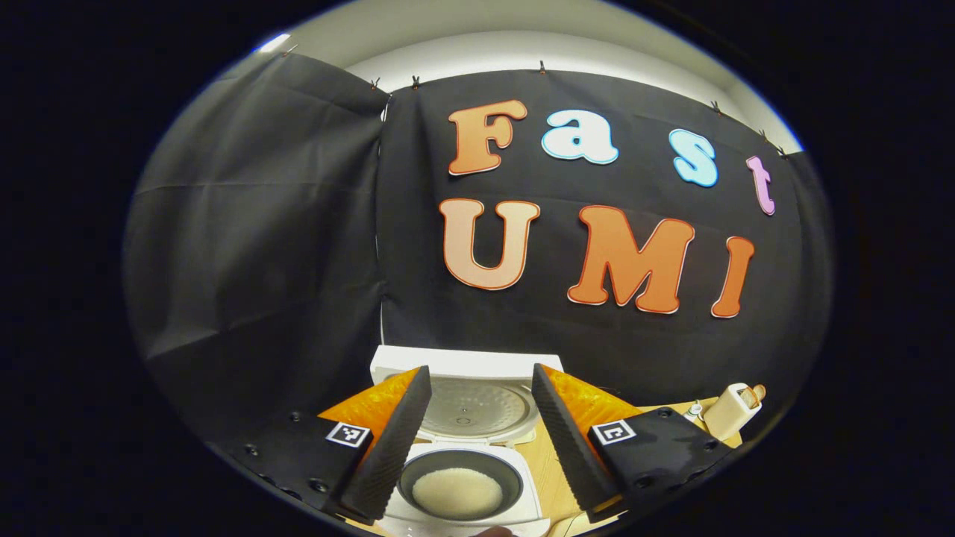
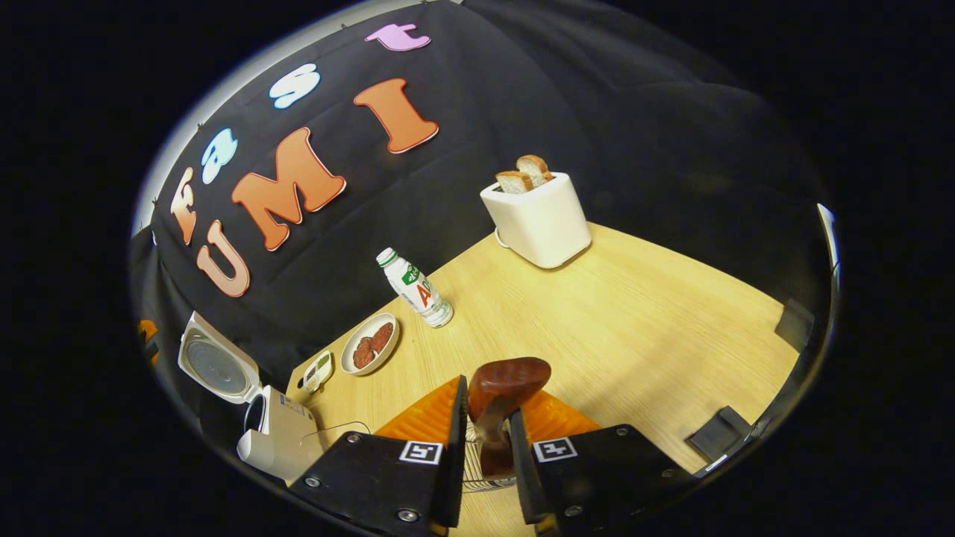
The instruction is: Close the left gripper, press the button to open the rice cooker; take a wooden spoon from the chopstick holder with the right hand, scoop a spoonful of rice and pour it into the rice cooker, then put the wooden spoon back into the chopstick holder.
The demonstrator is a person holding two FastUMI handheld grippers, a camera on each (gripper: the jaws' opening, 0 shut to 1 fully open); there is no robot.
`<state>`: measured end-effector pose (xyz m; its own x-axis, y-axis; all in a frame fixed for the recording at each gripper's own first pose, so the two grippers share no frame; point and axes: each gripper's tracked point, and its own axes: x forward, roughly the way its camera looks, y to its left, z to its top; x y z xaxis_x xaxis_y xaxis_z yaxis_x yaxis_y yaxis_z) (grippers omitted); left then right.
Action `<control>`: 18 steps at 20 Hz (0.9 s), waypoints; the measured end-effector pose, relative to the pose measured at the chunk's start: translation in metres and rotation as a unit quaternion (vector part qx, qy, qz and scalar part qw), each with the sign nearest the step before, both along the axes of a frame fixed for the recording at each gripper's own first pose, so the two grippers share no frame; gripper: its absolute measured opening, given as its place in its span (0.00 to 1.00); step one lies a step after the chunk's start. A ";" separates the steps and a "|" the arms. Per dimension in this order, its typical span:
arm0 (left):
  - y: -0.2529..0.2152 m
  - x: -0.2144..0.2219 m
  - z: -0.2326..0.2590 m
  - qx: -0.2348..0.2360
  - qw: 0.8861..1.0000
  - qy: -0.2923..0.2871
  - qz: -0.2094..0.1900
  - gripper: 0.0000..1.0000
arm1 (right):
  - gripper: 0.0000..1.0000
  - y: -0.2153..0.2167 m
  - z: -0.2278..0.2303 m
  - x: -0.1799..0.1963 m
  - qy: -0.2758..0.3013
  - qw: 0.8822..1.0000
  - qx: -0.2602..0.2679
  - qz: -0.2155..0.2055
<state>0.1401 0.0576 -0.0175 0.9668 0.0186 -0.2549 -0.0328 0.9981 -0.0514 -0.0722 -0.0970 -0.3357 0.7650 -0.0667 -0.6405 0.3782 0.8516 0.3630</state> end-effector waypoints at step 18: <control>0.005 0.149 -0.099 0.007 0.967 0.253 0.002 0.92 | 0.81 -0.040 0.118 -0.068 -0.026 0.990 -0.127 -0.050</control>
<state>0.2895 0.0623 -0.1164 0.7183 0.0291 -0.6951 -0.0548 0.9984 -0.0149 -0.1402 -0.1370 -0.2178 0.7779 -0.2977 -0.5535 0.4520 0.8769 0.1636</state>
